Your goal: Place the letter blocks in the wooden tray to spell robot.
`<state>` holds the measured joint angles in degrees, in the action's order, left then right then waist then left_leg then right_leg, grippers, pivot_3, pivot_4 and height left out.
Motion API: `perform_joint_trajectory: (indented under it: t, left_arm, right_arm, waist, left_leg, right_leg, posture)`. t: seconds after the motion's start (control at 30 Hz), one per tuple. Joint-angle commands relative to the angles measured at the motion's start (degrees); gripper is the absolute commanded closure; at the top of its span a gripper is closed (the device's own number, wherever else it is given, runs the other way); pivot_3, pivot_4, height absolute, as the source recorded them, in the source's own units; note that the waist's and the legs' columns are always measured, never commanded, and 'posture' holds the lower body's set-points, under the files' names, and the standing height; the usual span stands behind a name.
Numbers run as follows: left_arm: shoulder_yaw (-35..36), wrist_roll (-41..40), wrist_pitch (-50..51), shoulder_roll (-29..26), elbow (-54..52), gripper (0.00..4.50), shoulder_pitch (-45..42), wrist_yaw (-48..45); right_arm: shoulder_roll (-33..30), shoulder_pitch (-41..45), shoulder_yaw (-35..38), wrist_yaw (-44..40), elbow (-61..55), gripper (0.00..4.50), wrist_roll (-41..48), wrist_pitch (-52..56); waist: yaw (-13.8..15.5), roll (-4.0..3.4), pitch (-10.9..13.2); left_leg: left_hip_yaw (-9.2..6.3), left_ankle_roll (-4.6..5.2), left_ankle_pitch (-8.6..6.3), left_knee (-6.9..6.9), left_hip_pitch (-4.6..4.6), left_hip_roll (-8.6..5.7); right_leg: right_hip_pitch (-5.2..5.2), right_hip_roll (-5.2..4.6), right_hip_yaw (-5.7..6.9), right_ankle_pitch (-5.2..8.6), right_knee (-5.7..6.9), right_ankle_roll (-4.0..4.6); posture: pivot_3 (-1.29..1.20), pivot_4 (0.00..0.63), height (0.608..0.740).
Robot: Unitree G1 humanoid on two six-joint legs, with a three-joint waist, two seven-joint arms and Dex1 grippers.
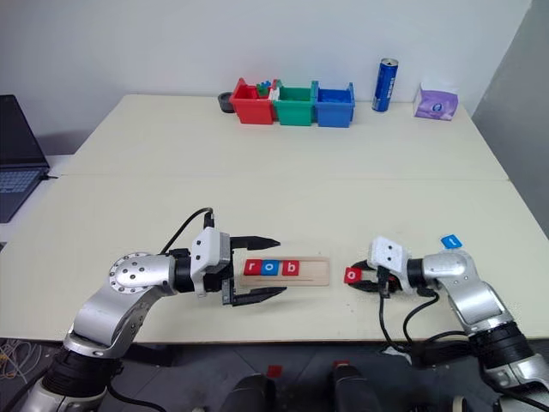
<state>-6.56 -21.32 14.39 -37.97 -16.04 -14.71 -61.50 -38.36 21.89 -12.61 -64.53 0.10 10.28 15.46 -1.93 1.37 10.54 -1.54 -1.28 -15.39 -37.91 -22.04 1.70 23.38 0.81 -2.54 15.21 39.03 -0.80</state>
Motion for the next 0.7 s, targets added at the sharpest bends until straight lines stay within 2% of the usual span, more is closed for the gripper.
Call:
perform_joint_trajectory:
  t: [0.03, 0.27, 0.7]
  left_arm:
    - [4.2, -0.2, -2.8, -3.0, 2.7, 0.00, -1.3, -2.2]
    - [7.2, -1.6, -3.7, -6.0, 5.5, 0.00, -0.6, -5.1]
    - [8.4, -1.5, -2.5, -5.8, 3.0, 0.00, 1.8, -2.7]
  right_arm:
    - [2.4, 4.2, 0.1, 0.9, -4.3, 3.05, 2.0, 4.0]
    - [7.4, 8.2, -2.4, 1.8, -3.4, 3.05, 1.2, 7.2]
    - [8.4, 9.3, -6.6, 1.3, 1.1, 3.05, -3.6, 2.2]
  waist:
    - [0.1, -0.01, 0.0]
    - [0.4, -0.03, 0.0]
    - [0.2, -0.04, 0.0]
  left_leg:
    - [-0.03, 0.00, 0.00, 0.00, 0.00, 0.00]
    - [-0.03, 0.00, -0.01, 0.03, -0.10, -0.01]
    - [0.00, 0.00, -0.01, 0.03, -0.11, -0.02]
  right_leg:
    - [0.00, 0.01, 0.02, 0.00, 0.00, 0.00]
    - [0.04, -0.10, 0.06, -0.02, -0.07, 0.07]
    - [0.07, -0.11, 0.06, -0.02, -0.05, 0.07]
  posture:
    - [0.00, 0.150, 0.740]
    - [0.00, 0.150, 0.740]
    - [0.00, 0.150, 0.740]
